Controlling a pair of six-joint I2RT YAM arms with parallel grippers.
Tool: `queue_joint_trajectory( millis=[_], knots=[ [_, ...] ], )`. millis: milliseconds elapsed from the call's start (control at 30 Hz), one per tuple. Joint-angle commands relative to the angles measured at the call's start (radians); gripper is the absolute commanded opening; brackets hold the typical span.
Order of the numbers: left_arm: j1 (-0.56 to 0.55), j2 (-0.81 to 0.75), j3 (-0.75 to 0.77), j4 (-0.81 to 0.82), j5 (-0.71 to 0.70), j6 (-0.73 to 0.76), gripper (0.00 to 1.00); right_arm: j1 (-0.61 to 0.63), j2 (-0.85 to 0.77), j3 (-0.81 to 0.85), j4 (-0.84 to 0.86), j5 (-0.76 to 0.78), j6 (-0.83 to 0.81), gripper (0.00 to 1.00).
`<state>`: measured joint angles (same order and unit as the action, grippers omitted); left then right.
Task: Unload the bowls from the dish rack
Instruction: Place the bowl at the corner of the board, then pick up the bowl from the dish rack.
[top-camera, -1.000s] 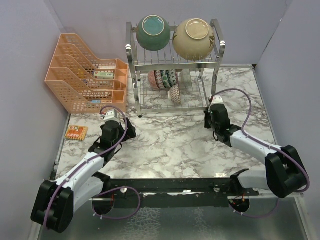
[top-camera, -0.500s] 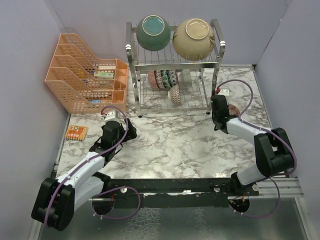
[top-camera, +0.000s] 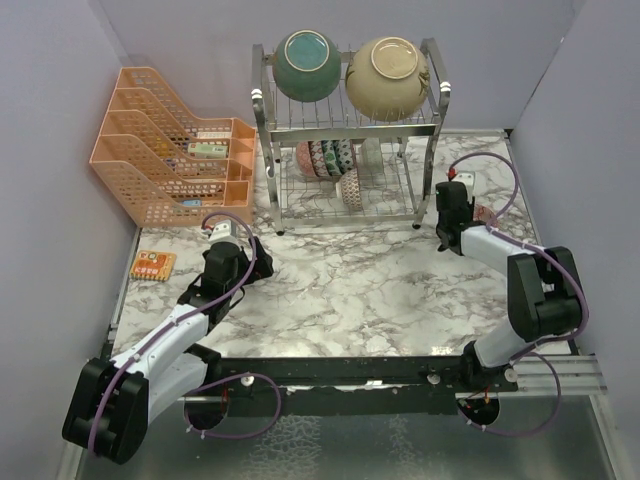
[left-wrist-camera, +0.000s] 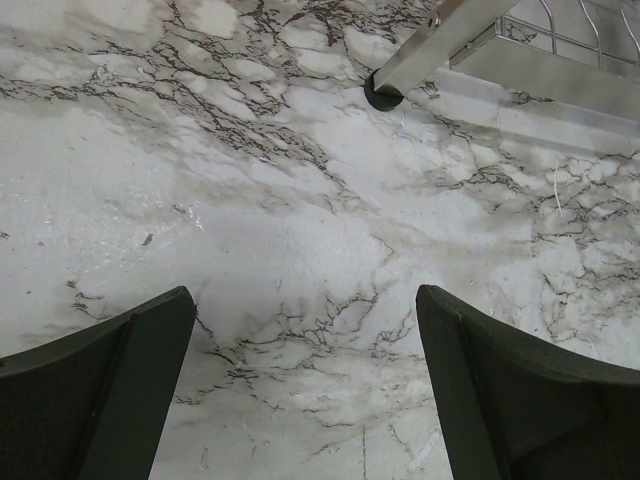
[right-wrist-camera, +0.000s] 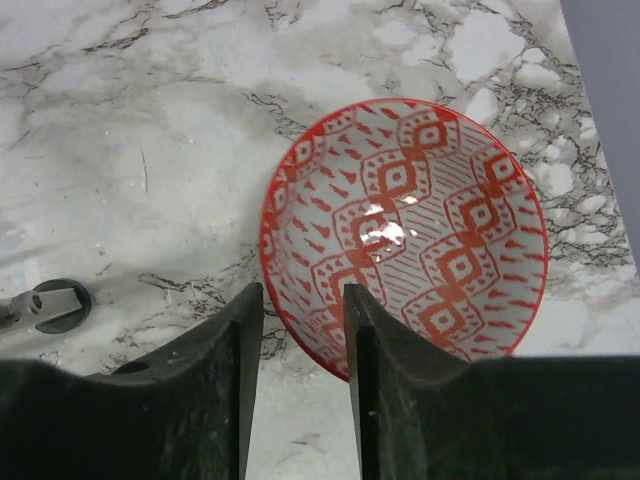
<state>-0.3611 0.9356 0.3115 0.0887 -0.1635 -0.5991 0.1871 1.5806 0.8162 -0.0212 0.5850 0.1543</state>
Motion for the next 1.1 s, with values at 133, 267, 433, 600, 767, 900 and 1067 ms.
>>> queue_joint_trajectory(
  millis=[133, 267, 433, 600, 767, 900, 1067],
  knots=[
    [0.005, -0.005, -0.010, 0.019, 0.008, 0.004, 0.95, 0.002, -0.128, 0.012, -0.006, -0.082, 0.016, 0.49],
    [0.005, -0.002, -0.011, 0.023, 0.004, 0.005, 0.95, 0.014, -0.264, -0.035, 0.024, -0.203, 0.044, 0.50],
    [0.005, 0.015, -0.012, 0.040, 0.006, 0.005, 0.95, 0.017, -0.430, -0.073, 0.031, -0.484, 0.061, 0.53],
    [0.005, 0.046, -0.019, 0.076, 0.015, -0.016, 0.95, 0.027, -0.465, -0.101, 0.068, -0.859, 0.072, 0.62],
    [0.004, 0.063, -0.011, 0.099, 0.039, -0.035, 0.95, 0.061, -0.447, -0.193, 0.322, -1.049, 0.136, 0.63],
    [0.005, 0.048, -0.007, 0.075, 0.032, -0.040, 0.95, 0.099, -0.377, -0.215, 0.473, -1.076, 0.158, 0.63],
    [0.005, 0.006, -0.019, 0.047, 0.017, -0.043, 0.95, 0.136, -0.215, -0.171, 0.563, -1.052, 0.137, 0.63]
  ],
)
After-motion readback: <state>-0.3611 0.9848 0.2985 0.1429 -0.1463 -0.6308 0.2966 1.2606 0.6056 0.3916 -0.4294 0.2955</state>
